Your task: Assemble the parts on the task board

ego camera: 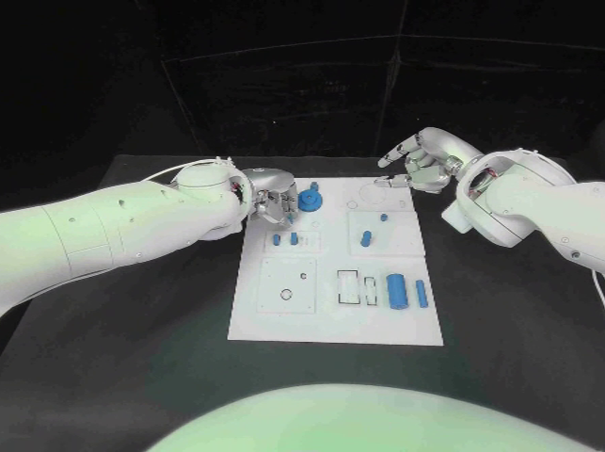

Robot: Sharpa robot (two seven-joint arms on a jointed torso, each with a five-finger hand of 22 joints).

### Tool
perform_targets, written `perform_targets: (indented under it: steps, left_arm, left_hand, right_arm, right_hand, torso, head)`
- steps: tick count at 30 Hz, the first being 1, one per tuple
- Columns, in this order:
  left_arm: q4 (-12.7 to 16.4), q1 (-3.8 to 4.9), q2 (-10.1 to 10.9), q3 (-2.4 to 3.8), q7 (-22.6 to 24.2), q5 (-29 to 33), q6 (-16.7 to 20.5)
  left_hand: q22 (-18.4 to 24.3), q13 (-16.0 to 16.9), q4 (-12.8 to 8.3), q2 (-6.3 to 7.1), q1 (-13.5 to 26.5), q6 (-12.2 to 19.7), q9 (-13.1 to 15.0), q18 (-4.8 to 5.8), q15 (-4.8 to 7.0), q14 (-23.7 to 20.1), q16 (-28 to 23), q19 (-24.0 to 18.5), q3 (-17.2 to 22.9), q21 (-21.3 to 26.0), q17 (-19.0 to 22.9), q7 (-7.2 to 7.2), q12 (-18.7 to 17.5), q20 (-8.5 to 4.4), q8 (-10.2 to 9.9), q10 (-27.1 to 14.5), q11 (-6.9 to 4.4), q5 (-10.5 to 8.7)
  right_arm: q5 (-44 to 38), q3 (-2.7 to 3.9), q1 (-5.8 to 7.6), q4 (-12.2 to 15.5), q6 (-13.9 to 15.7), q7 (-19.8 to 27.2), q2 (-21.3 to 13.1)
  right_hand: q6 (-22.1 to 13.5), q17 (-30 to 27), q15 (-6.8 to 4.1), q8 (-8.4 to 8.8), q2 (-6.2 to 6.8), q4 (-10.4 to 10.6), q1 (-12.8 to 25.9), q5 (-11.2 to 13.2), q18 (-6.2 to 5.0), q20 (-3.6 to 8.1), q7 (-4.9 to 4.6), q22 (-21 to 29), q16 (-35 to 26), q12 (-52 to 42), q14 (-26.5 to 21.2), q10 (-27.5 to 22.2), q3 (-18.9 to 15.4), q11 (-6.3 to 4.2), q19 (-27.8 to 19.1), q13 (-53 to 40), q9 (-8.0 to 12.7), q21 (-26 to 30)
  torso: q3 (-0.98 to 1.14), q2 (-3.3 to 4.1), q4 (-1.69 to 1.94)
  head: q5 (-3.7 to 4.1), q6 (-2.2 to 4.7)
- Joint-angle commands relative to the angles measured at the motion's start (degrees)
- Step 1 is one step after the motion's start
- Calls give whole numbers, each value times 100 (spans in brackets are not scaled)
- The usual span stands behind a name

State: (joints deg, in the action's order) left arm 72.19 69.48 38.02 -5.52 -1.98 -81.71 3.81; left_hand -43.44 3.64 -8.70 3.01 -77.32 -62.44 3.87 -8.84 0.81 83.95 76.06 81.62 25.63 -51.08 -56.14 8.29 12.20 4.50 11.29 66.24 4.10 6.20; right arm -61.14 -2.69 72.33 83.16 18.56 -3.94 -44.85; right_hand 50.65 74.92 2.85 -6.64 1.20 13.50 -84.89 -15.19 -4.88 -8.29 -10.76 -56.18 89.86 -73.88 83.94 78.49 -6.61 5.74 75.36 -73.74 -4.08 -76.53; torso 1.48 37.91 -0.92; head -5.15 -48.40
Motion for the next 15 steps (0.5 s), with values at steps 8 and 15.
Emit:
perform_targets:
  steps: [8, 15]
  left_arm:
    - [-46, -31, -42, -9, -51, 24, -172]
    - [-77, -32, -63, -9, -188, 24, -301]
  left_hand:
    - [2, 3, -4, 28, 75, -26, 5, 33, 12, 52, 21, 0, 42, -13, 15, 5, -37, 2, -48, 38, 12, -29]
    - [17, -8, 2, 93, 187, 72, -14, 33, -19, 38, 14, -24, 13, 11, 71, 41, -156, 20, -162, -57, 53, -33]
  right_arm:
    - [-17, 3, 9, 3, 0, 42, 8]
    - [-17, 3, 9, 2, -3, 42, 7]
  right_hand:
    - [8, 1508, -41, 0, -51, -29, -13, -15, -115, 6, 16, 5, 14, 17, 606, -25, 10, 8, -19, 4, 6, 14]
    - [8, 1508, -41, 0, -51, -29, -13, -15, -115, 6, 16, 5, 14, 17, 606, -25, 10, 8, -19, 4, 6, 14]
  torso:
    - [1, 0, 1]
    - [3, -2, -5]
  head:
    - [6, -9]
    - [14, -13]
